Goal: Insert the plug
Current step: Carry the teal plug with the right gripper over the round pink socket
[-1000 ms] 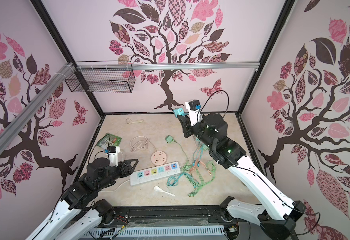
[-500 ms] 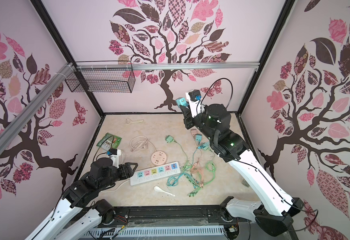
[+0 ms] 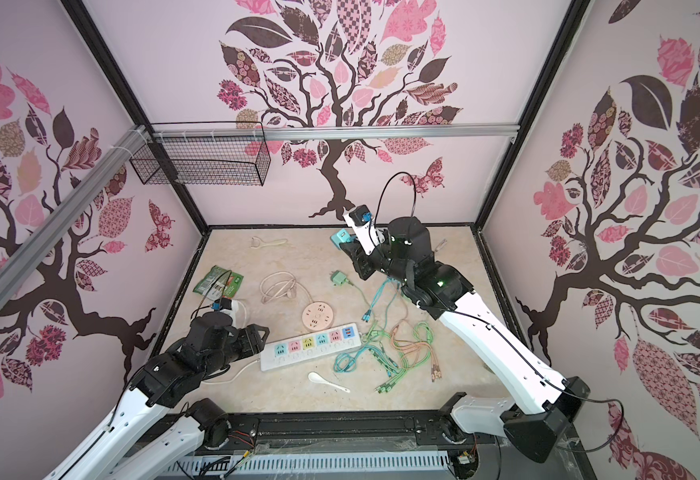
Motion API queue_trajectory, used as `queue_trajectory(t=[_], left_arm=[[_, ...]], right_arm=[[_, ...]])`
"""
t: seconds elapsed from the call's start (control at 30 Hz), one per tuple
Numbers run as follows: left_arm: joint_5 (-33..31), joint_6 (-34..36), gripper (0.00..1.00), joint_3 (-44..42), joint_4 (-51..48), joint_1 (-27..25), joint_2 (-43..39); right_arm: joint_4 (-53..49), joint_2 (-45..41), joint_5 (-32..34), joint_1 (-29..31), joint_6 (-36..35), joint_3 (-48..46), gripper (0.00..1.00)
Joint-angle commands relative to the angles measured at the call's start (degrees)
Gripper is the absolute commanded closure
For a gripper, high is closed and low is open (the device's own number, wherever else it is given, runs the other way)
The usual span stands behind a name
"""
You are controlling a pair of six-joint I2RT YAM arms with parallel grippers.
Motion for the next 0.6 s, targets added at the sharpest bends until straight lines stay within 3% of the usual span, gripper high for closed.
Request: queue_trajectory(t=[0.0,0.27,0.57], left_arm=[[2.54,-0.94,0.38,-1.90,8.34,0.28,1.80],[2.95,0.08,0.40,-0.82,18.30,0.36,13.10],[4.37,2.29,0.43,1.95,25.04,1.72,25.29]], right_arm=[[1.13,2.64,-3.45,-0.19,-2.55,0.33,0.89],[7.34,11.91,-10.75,-2.92,-0.51,2.28,0.89],[8.41,19.17,-13.63,-2.91,0.94,2.58,0.89]])
